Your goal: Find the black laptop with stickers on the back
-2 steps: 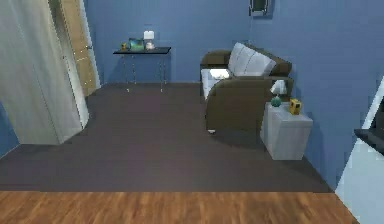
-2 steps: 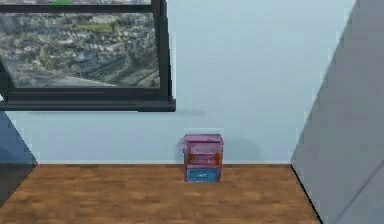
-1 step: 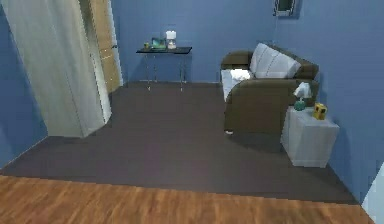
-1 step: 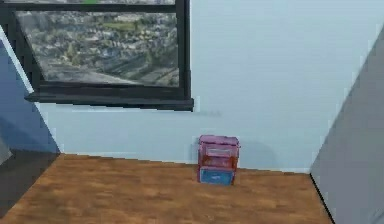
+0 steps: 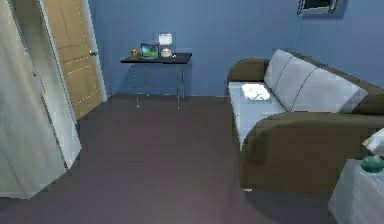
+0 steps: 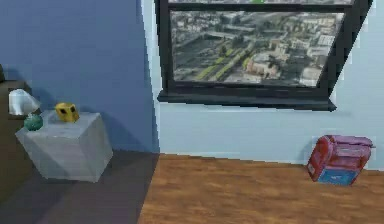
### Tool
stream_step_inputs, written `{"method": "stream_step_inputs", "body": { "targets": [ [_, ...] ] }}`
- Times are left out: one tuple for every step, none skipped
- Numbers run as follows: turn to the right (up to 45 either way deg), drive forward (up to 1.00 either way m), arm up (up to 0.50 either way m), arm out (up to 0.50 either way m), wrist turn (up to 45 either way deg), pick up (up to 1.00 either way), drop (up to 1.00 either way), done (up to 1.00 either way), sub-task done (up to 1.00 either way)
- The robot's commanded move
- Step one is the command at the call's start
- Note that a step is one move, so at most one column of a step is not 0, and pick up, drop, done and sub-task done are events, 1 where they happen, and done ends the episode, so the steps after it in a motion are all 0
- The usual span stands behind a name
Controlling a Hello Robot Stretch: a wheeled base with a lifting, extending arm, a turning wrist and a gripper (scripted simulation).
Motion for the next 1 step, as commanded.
{"method": "stream_step_inputs", "body": {
  "targets": [
    [-3.0, 0.00, 0.00, 0.00, 0.0, 0.00, 0.00, 0.00, 0.00]
  ]
}}
